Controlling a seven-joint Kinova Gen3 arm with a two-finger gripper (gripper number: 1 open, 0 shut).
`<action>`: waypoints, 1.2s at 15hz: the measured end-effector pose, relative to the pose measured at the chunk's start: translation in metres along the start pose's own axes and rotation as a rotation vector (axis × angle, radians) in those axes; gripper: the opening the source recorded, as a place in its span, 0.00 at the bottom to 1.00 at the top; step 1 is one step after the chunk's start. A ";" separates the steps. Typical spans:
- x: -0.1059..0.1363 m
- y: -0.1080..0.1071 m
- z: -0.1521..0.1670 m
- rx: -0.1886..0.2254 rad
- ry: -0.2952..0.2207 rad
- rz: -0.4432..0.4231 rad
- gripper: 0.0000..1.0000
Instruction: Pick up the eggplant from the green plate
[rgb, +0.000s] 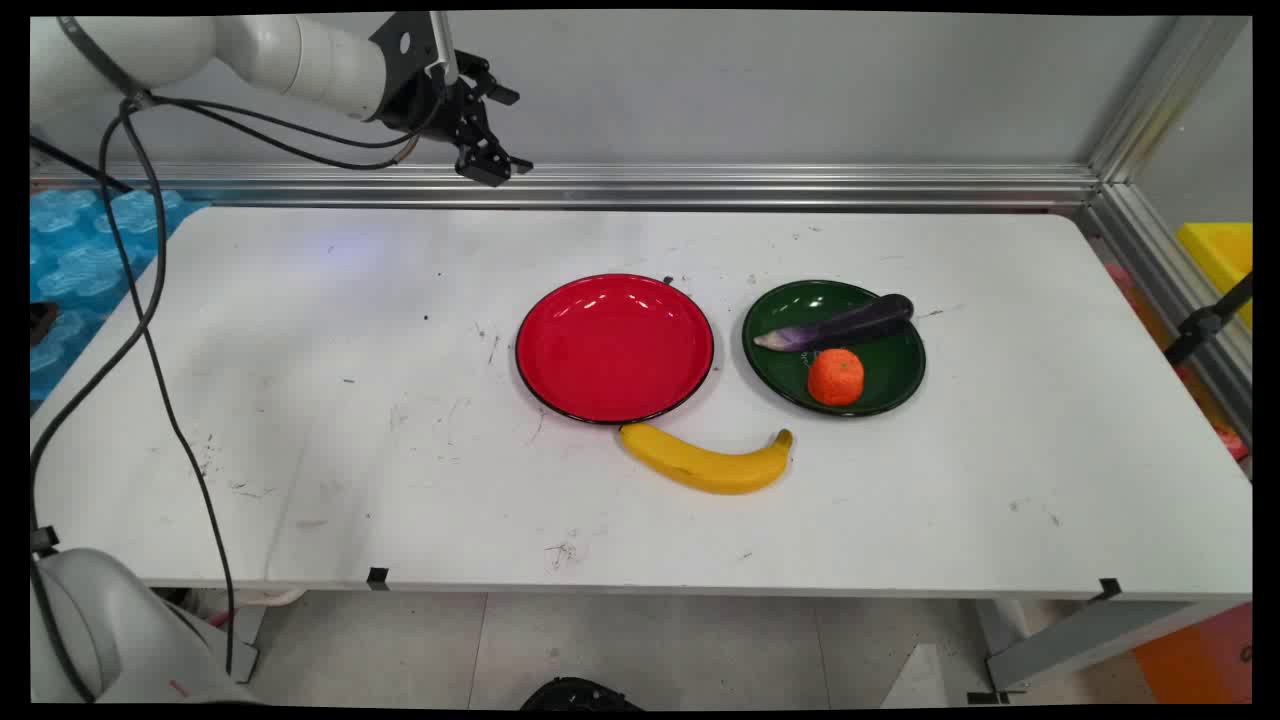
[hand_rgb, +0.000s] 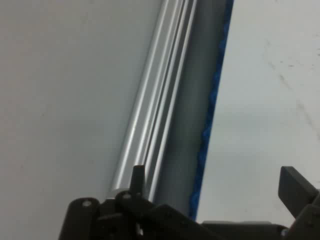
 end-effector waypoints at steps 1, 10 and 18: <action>0.000 0.001 0.000 -0.006 0.000 -0.006 1.00; 0.032 0.022 0.016 -0.191 0.020 -0.174 1.00; 0.115 0.047 0.049 -0.309 0.097 -0.235 1.00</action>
